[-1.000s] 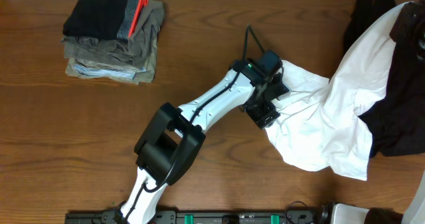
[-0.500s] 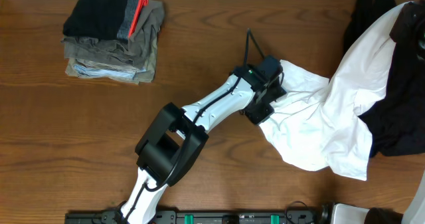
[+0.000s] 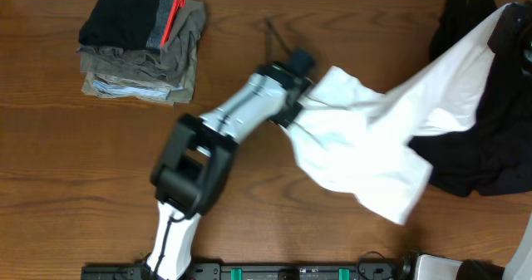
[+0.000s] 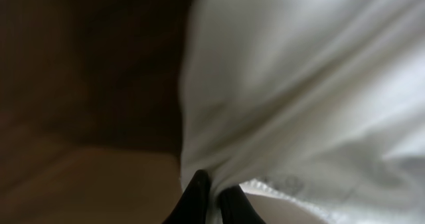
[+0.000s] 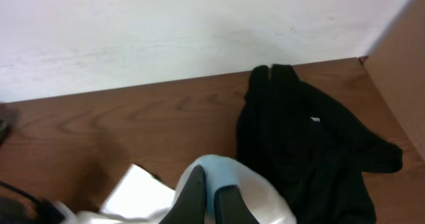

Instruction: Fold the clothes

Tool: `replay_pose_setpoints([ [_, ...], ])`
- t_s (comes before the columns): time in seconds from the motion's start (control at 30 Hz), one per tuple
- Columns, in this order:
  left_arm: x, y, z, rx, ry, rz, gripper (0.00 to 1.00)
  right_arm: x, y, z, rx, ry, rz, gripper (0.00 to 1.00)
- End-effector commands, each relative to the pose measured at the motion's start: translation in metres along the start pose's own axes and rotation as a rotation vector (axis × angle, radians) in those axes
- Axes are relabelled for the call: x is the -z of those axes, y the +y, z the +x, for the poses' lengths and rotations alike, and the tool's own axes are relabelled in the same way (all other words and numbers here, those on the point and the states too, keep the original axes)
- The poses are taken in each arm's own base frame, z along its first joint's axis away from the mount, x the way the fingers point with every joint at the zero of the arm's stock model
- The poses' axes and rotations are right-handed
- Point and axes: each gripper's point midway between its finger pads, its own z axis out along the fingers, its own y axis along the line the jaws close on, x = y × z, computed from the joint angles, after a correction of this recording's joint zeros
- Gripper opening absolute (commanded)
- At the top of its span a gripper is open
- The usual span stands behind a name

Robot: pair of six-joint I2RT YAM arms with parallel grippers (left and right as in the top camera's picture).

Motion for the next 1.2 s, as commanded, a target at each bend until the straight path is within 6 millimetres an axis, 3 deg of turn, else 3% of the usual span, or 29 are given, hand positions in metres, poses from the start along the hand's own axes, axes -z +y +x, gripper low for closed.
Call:
replay_pose_setpoints([
  [0.0, -0.003, 0.068, 0.011, 0.13, 0.016, -0.115, 0.06, 0.002, -0.002, -0.002, 0.015, -0.006, 0.003, 0.01],
  [0.2, -0.001, 0.146, 0.002, 0.29, -0.111, -0.174, 0.06, 0.002, -0.001, -0.002, 0.015, -0.005, -0.004, 0.01],
  [0.33, 0.005, 0.183, -0.009, 0.353, -0.209, -0.216, 0.08, 0.002, -0.001, -0.001, 0.015, -0.001, -0.003, 0.01],
  [0.47, 0.009, 0.2, -0.012, 0.381, -0.248, -0.236, 0.87, 0.002, -0.001, 0.001, 0.014, 0.005, -0.003, 0.01],
  [0.5, 0.009, 0.202, -0.011, 0.384, -0.248, -0.237, 0.98, 0.002, -0.001, 0.001, 0.014, 0.005, -0.003, 0.01],
  [0.6, 0.014, 0.2, -0.006, 0.385, -0.233, -0.233, 0.98, 0.002, -0.001, 0.001, 0.014, 0.005, -0.003, 0.01],
  [0.73, 0.036, 0.186, 0.0, 0.37, -0.211, -0.203, 0.98, 0.002, -0.001, 0.001, 0.015, 0.004, -0.003, 0.01],
  [0.97, 0.098, 0.093, 0.008, 0.227, -0.199, 0.118, 0.98, 0.002, -0.001, 0.001, 0.015, 0.004, -0.002, 0.01],
  [1.17, 0.106, 0.03, 0.012, 0.022, -0.143, 0.172, 0.95, 0.001, -0.001, 0.001, 0.018, 0.006, -0.002, 0.02],
])
